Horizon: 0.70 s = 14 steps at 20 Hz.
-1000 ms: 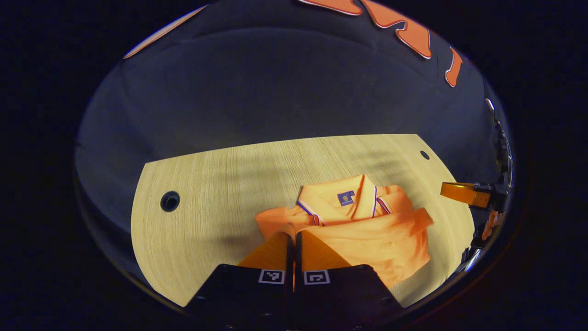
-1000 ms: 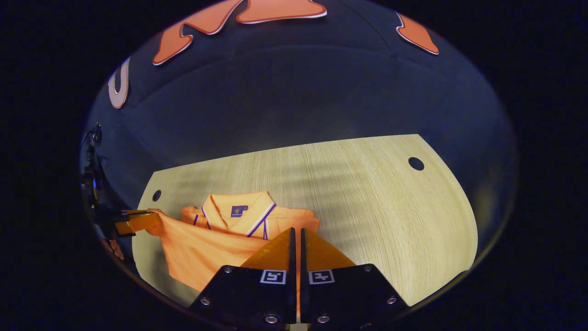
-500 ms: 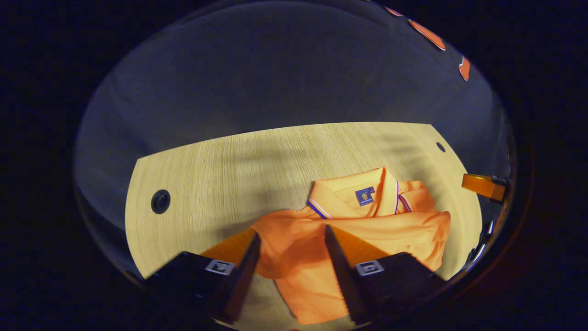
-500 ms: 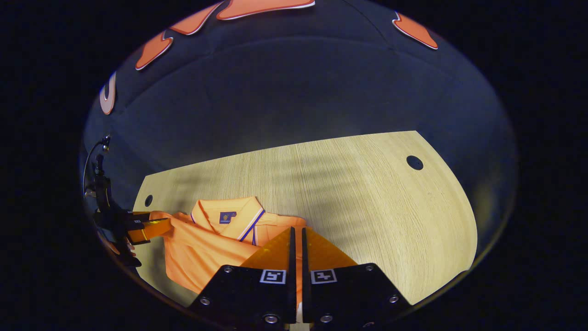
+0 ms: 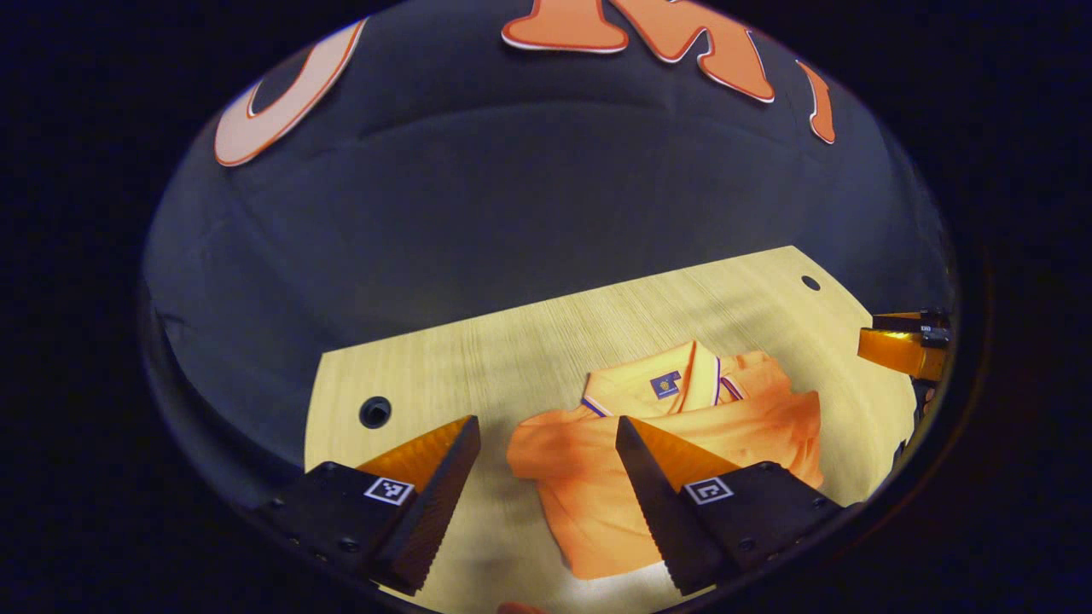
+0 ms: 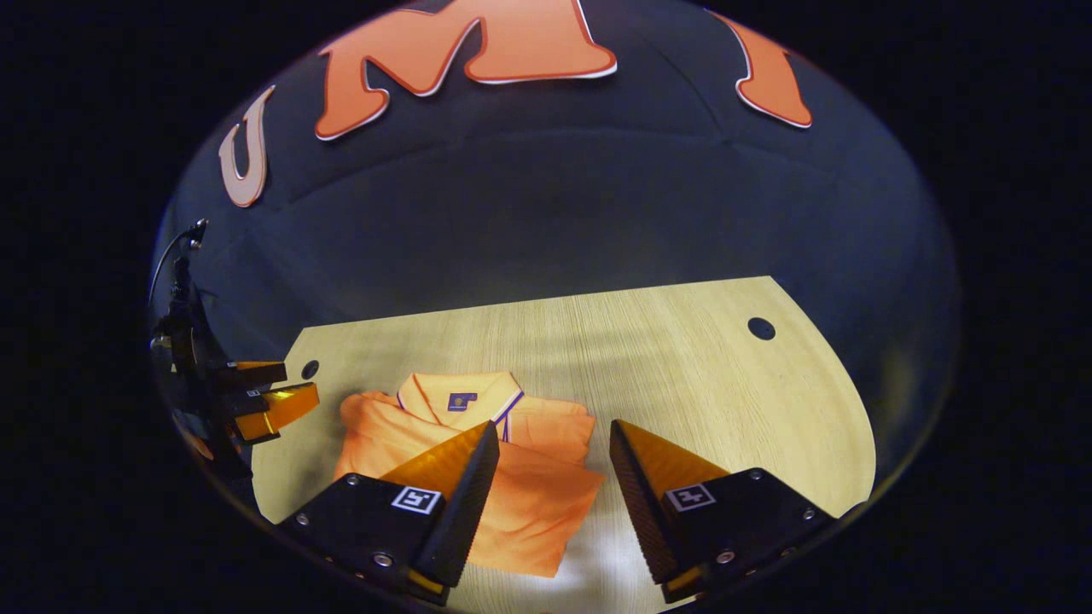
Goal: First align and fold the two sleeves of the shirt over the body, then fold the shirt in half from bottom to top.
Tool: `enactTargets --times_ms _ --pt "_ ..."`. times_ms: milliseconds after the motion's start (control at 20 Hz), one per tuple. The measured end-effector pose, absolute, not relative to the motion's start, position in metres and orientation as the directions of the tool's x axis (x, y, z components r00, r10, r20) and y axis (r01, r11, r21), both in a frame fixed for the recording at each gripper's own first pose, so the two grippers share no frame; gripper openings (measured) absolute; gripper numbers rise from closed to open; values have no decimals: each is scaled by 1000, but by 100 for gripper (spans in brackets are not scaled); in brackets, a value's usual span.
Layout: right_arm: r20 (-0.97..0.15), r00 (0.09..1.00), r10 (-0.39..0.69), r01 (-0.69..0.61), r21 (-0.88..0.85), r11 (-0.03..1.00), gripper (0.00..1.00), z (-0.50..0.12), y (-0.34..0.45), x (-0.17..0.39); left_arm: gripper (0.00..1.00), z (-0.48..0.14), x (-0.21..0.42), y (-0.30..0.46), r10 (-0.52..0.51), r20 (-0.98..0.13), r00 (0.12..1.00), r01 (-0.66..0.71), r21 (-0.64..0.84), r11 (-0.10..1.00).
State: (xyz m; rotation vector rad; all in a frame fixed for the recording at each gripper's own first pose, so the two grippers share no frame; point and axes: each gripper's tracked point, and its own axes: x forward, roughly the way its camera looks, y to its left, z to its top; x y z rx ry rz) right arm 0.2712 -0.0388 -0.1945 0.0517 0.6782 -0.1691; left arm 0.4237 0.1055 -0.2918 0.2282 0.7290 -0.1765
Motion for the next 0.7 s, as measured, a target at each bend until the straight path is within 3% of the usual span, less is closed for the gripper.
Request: enactTargets --times_ms 50,100,150,700 --pt "-606 784 -138 163 -14 987 83 -185 -36 266 99 -281 417 104 -82 -656 750 222 133 966" --pt "-583 801 -137 156 -18 988 78 -175 -34 261 99 -268 403 106 -84 -635 768 208 123 970" --pt "-563 816 -135 148 -22 989 86 -164 -31 253 99 -254 390 105 -85 -612 786 198 118 973" --pt "-340 938 -64 36 -89 995 89 -80 7 158 98 -116 253 106 -61 -313 948 101 115 988"
